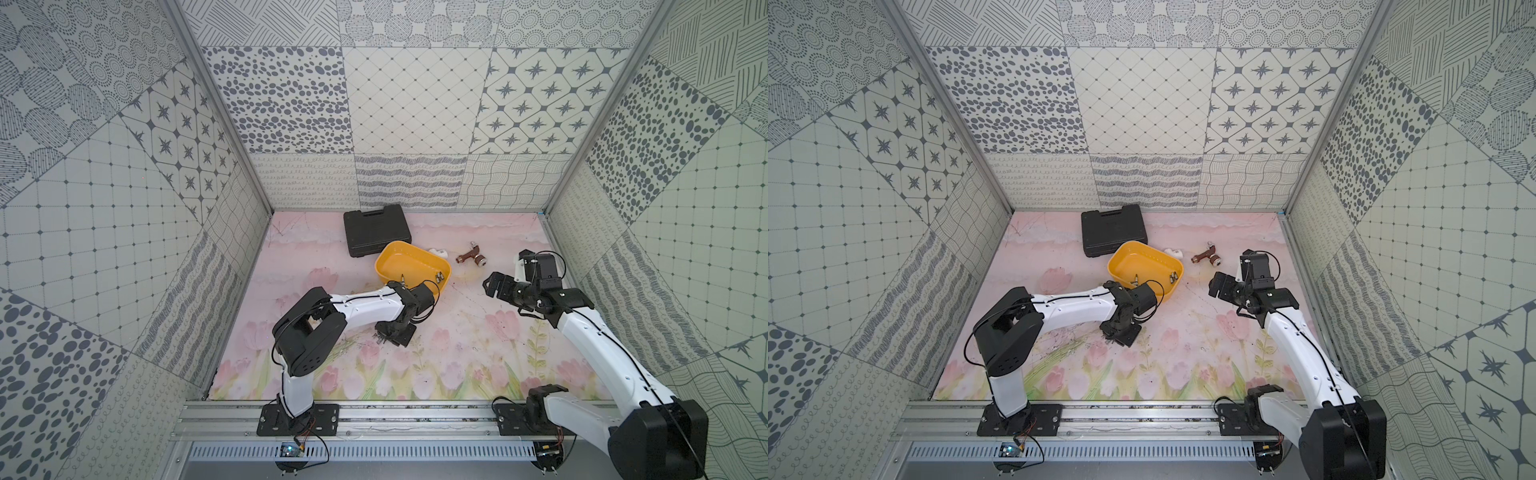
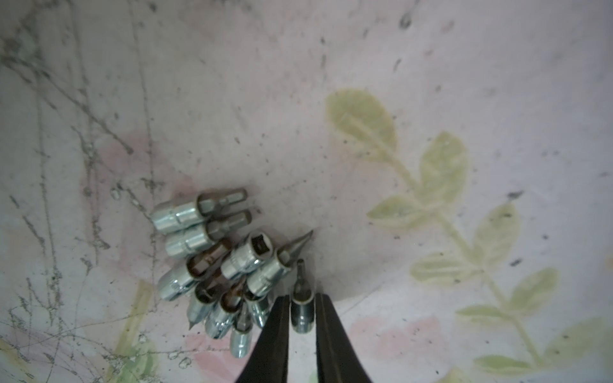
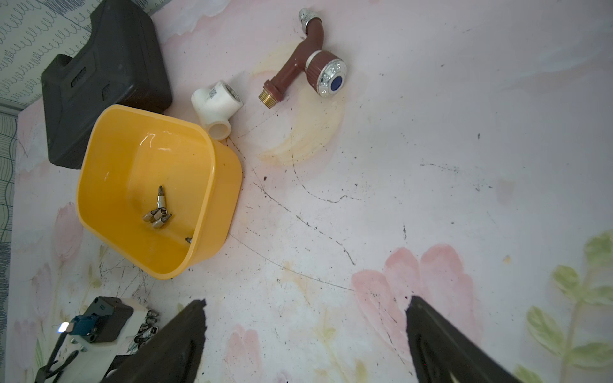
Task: Put the bit on the desktop into the storage box
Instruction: Pick up the screwdriver bit from the center of the board.
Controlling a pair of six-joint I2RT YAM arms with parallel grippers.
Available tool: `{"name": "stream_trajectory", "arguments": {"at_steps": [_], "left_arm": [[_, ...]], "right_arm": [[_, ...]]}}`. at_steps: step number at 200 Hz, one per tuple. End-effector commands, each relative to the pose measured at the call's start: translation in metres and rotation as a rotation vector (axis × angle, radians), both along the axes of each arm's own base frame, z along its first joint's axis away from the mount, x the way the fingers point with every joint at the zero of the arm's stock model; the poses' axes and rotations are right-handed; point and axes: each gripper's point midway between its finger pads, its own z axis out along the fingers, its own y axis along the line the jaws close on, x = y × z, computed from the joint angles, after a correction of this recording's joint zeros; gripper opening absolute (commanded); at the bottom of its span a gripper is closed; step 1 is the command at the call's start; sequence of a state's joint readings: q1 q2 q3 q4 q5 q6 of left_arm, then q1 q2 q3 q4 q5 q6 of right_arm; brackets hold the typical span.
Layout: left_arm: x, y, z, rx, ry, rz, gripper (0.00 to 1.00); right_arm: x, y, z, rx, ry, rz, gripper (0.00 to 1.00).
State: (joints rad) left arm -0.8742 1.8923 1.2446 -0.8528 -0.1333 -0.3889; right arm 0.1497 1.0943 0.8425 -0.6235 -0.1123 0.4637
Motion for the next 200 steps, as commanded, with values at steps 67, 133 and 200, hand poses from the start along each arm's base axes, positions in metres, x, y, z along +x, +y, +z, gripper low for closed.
{"name": "stream_trajectory", "arguments": {"at_steps": [67,133,200], "left_arm": [[-0.009,-0.001,-0.007,0.004,0.034,-0.003,0.18],[-0.006,-0.006,0.004,-0.032,0.015,-0.005,0.15],[0.001,-0.009,0.037,-0.076,-0.050,-0.019,0.12]], "right_arm": [[0.012,0.002,0.016,0.012,-0.060,0.002,0.97],[0.012,0.002,0.017,0.014,-0.060,0.000,0.96],[0.013,0.002,0.019,0.017,-0.063,0.003,0.97]]}}
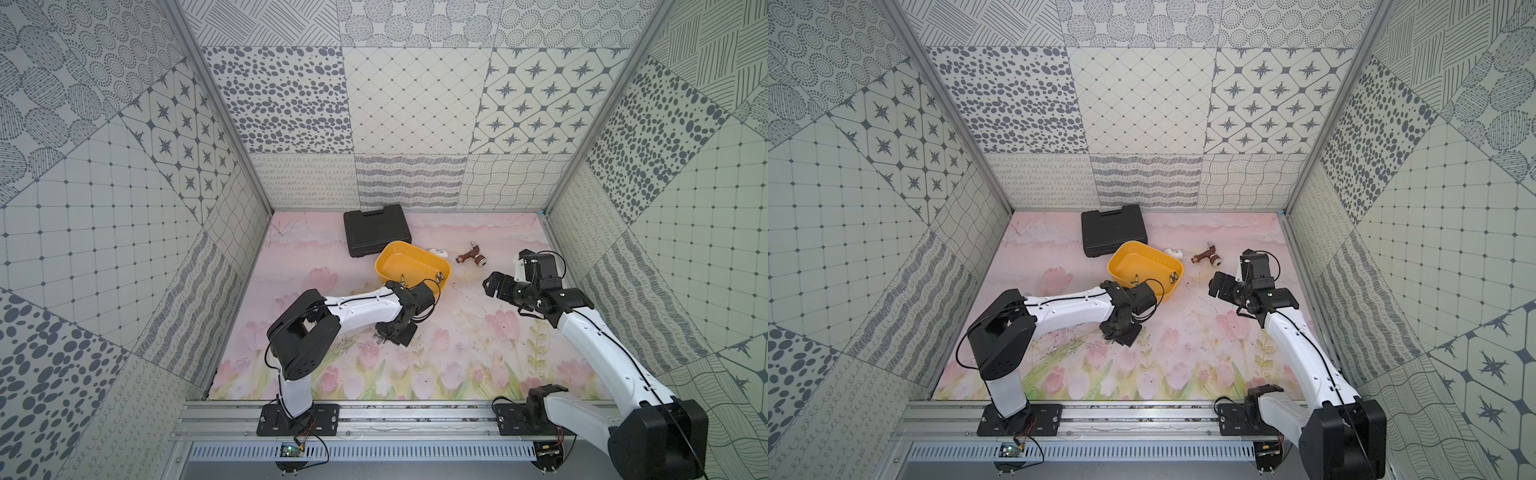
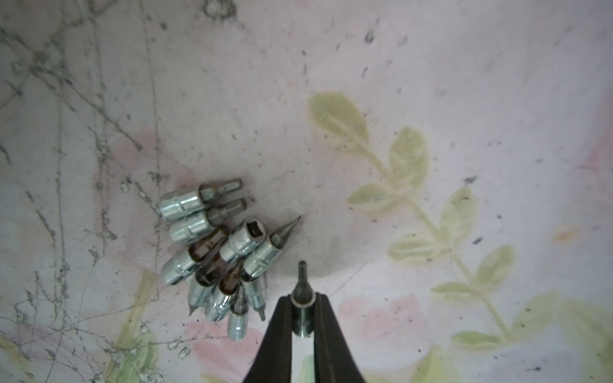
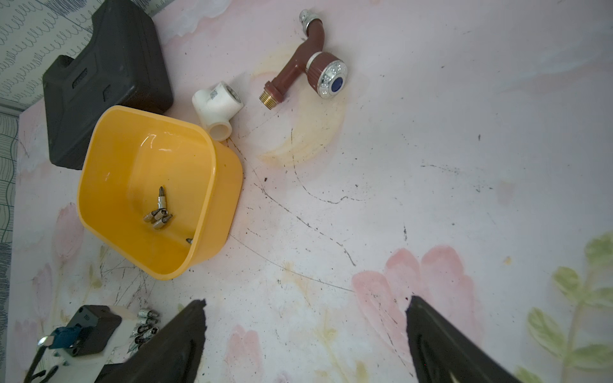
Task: Put the bit on the desktop into the storage box
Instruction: Pick up the screwdriver bit from the center of the board, then place the screwdriver bit in the storage box.
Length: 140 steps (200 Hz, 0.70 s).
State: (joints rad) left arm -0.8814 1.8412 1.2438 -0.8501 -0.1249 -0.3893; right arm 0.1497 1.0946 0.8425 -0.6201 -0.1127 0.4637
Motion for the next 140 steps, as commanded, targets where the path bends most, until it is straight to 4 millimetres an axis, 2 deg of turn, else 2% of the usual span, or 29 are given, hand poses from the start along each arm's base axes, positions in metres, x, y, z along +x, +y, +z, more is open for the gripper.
{"name": "stream_trajectory", "arguments": {"at_steps": [1,35,63,103,140], "left_arm": [[0.001,-0.003,0.022,-0.032,-0.025,-0.013,0.12],[0.015,-0.005,0.052,-0.060,-0.105,-0.033,0.11],[0.033,-0.004,0.077,-0.074,-0.170,-0.051,0.10],[0.071,-0.007,0.112,-0.125,-0.259,-0.059,0.10],[0.110,-0.008,0.124,-0.144,-0.297,-0.059,0.10]], "right_arm": [[0.012,0.002,0.018,0.016,-0.060,0.002,0.96],[0.013,0.003,0.019,0.018,-0.063,0.006,0.97],[0.014,0.003,0.021,0.018,-0.066,0.007,0.97],[0.016,0.005,0.024,0.023,-0.070,0.011,0.96],[0.016,0.005,0.026,0.025,-0.075,0.012,0.97]]}}
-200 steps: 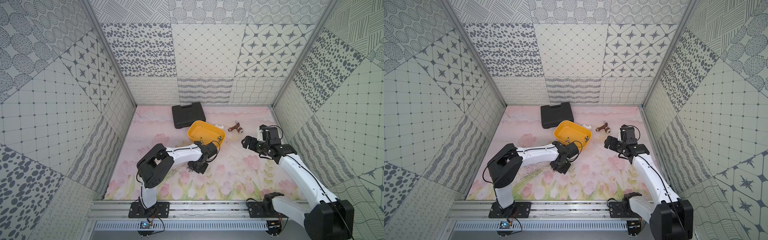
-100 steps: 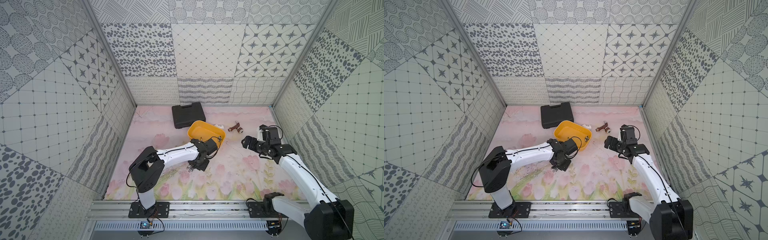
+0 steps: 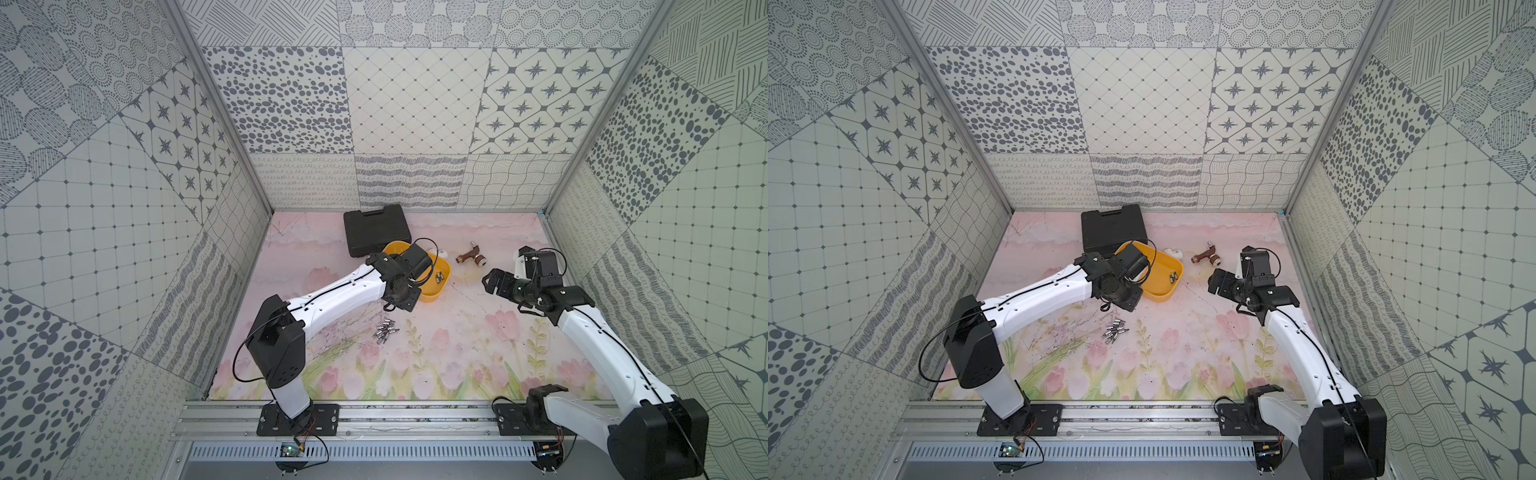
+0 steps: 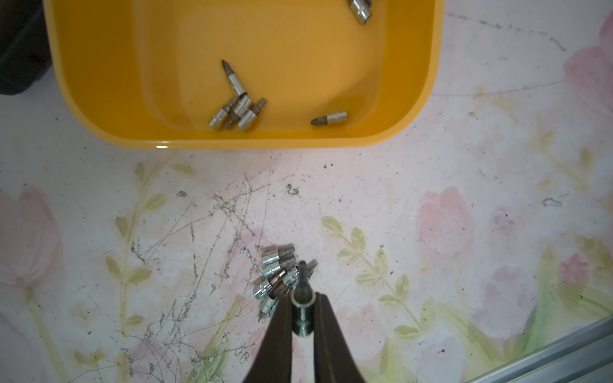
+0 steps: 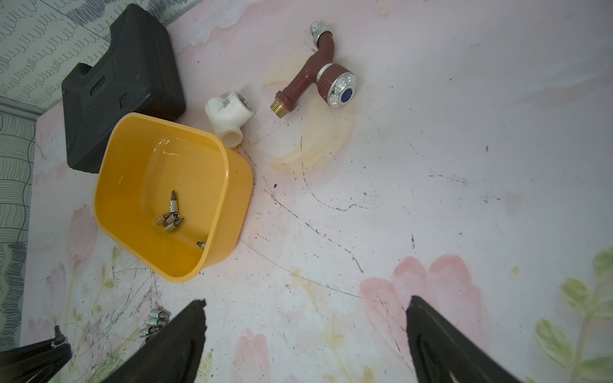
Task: Put the bit on the desktop into the storage box
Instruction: Place the screwdriver bit in the storage box.
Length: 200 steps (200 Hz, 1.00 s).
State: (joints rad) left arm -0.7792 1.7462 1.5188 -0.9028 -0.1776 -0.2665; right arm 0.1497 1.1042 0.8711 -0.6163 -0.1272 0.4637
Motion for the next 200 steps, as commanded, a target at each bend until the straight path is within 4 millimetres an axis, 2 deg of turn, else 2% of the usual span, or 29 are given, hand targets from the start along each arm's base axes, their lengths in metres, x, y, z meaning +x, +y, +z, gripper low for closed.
{"name": "stream_trajectory", "arguments": {"at_steps": [1,37,105,146,200], "left_arm": [[0.032,0.008,0.012,0.035,-0.042,-0.043,0.10],[0.071,0.002,0.017,0.048,-0.088,-0.048,0.10],[0.128,-0.002,-0.002,0.001,-0.077,-0.018,0.10],[0.147,-0.008,-0.031,0.023,-0.032,-0.028,0.09],[0.154,-0.010,-0.067,0.044,0.027,-0.024,0.09]], "right_arm": [[0.011,0.001,0.016,0.011,-0.054,0.002,0.97],[0.009,0.006,0.015,0.041,-0.050,0.007,0.97],[0.005,0.006,0.015,0.048,-0.056,0.005,0.97],[0.004,0.005,0.012,0.048,-0.046,0.005,0.97],[0.004,0.005,0.010,0.046,-0.040,0.006,0.97]]}}
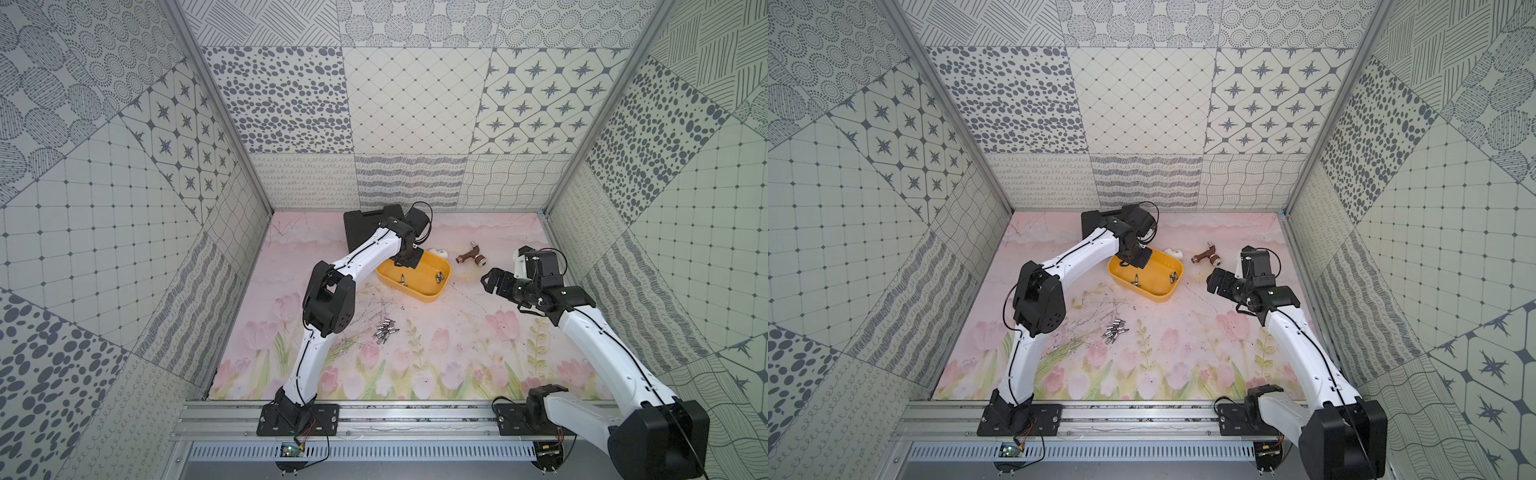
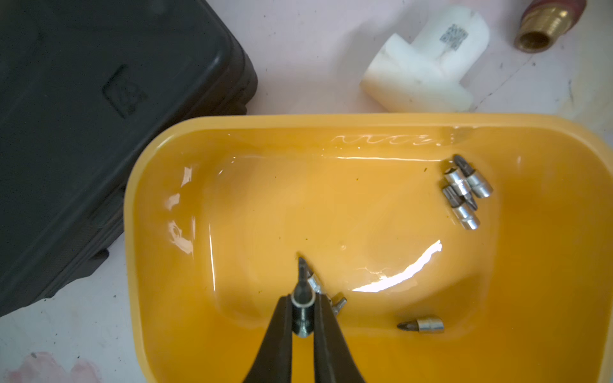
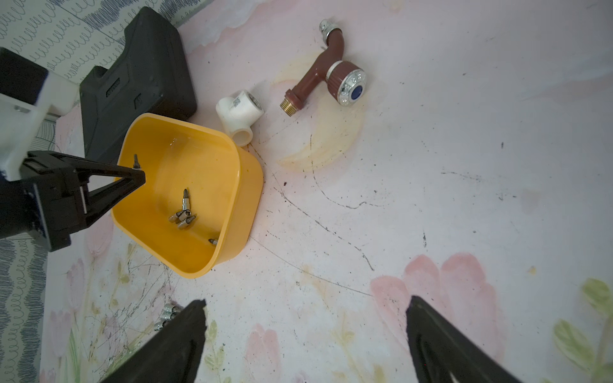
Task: Put the bit on the desktop into the storage box
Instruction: Place the screwdriver bit in the storage box.
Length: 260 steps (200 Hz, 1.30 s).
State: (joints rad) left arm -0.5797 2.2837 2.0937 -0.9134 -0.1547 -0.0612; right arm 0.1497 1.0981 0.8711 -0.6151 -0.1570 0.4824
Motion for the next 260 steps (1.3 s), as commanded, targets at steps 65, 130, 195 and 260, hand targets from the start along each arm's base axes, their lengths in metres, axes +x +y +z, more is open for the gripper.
{"name": "stream_trajectory", "arguments": {"at_steps": [65,130,195,260], "left_arm": [[-0.004,-0.001,-0.037,0.008,0.098,-0.017,0.09],[-0.004,-0.001,-0.034,0.004,0.095,-0.015,0.16],[-0.005,0.002,-0.020,0.004,0.076,-0.014,0.38],[-0.012,0.002,0.014,-0.061,0.026,-0.008,0.64]], "right_arm": [[0.005,0.001,0.005,0.010,-0.035,0.000,0.96],[0.004,0.000,0.004,0.006,-0.035,0.002,0.96],[0.006,0.002,0.011,0.011,-0.050,0.009,0.97],[0.002,0.001,0.017,0.005,-0.058,0.018,0.96]]}}
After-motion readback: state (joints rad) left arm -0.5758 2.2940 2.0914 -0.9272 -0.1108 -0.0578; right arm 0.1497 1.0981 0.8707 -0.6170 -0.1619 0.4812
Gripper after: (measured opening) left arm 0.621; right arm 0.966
